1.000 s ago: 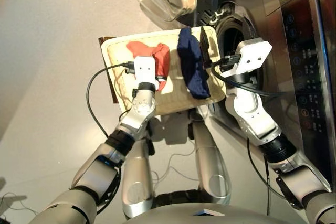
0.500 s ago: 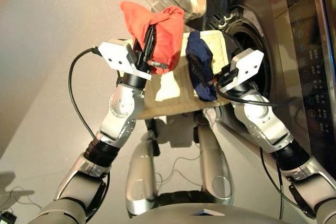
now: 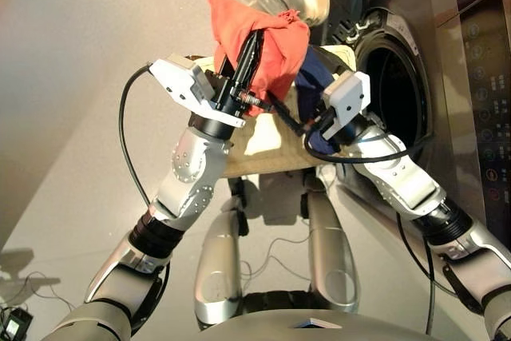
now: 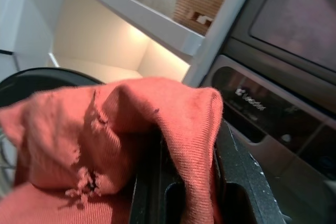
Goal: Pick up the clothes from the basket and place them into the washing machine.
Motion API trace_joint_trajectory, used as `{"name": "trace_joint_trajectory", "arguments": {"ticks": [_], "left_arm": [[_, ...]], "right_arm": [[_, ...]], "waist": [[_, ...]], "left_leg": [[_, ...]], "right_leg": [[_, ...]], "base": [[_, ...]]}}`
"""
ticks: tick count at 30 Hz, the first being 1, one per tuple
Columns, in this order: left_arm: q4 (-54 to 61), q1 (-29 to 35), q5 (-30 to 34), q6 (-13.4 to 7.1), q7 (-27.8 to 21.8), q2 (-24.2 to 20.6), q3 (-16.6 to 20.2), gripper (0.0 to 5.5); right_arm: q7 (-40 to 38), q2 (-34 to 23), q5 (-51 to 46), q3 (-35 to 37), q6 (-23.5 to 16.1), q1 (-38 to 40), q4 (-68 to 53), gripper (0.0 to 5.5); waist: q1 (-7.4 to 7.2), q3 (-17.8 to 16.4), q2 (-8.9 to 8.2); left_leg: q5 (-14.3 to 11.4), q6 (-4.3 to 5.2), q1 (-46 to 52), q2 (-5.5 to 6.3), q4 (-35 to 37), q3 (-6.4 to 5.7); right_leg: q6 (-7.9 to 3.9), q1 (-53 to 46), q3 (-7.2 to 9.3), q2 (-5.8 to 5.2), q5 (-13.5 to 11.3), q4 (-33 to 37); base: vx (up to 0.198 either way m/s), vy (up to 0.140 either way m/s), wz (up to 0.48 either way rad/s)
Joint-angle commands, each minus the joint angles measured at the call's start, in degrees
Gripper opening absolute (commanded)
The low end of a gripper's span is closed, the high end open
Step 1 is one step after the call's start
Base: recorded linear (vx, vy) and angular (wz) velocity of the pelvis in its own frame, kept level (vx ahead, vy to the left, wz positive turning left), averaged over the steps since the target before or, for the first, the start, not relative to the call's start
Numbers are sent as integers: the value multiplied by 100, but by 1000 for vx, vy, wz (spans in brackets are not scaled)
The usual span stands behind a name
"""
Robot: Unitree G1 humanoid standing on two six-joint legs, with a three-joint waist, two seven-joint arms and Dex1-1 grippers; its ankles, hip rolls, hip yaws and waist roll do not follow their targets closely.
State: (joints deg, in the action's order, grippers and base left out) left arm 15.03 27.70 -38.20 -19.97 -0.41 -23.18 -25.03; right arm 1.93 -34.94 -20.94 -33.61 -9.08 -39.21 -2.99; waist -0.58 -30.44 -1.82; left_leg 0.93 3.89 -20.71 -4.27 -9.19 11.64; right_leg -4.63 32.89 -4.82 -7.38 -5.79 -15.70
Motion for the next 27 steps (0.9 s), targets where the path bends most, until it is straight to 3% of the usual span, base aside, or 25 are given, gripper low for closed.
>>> {"name": "trace_joint_trajectory", "arguments": {"ticks": [1,13,25,26,27], "left_arm": [[946,132,-113,-269,-278,41,-99,0],[950,343,-515,-173,-531,196,-426,0],[862,391,-304,-148,-394,140,-403,0],[856,379,-296,-143,-389,137,-402,0],[851,389,-258,-137,-354,131,-392,0]], "right_arm": [[-19,238,189,-146,-185,-460,-207,550],[-21,917,209,-636,-101,-1487,797,550],[-54,962,686,-553,-75,-1421,554,550],[-67,957,706,-528,-92,-1397,535,399],[-108,956,748,-479,-101,-1346,511,60]], "waist": [[123,391,73],[237,362,117],[234,318,97],[233,319,97],[237,309,94]], "left_leg": [[216,185,-296,17,-128,-93],[227,147,-355,49,-164,-104],[224,124,-373,55,-216,-102],[222,124,-370,53,-216,-100],[225,123,-380,46,-226,-102]], "right_leg": [[-563,-366,-45,-137,-91,259],[-555,-313,-99,-164,-132,248],[-550,-299,-90,-188,-131,209],[-550,-295,-89,-188,-128,205],[-545,-296,-93,-182,-124,201]], "base": [[0,0,0],[0,0,0],[0,0,0],[0,0,0],[0,0,0]]}}
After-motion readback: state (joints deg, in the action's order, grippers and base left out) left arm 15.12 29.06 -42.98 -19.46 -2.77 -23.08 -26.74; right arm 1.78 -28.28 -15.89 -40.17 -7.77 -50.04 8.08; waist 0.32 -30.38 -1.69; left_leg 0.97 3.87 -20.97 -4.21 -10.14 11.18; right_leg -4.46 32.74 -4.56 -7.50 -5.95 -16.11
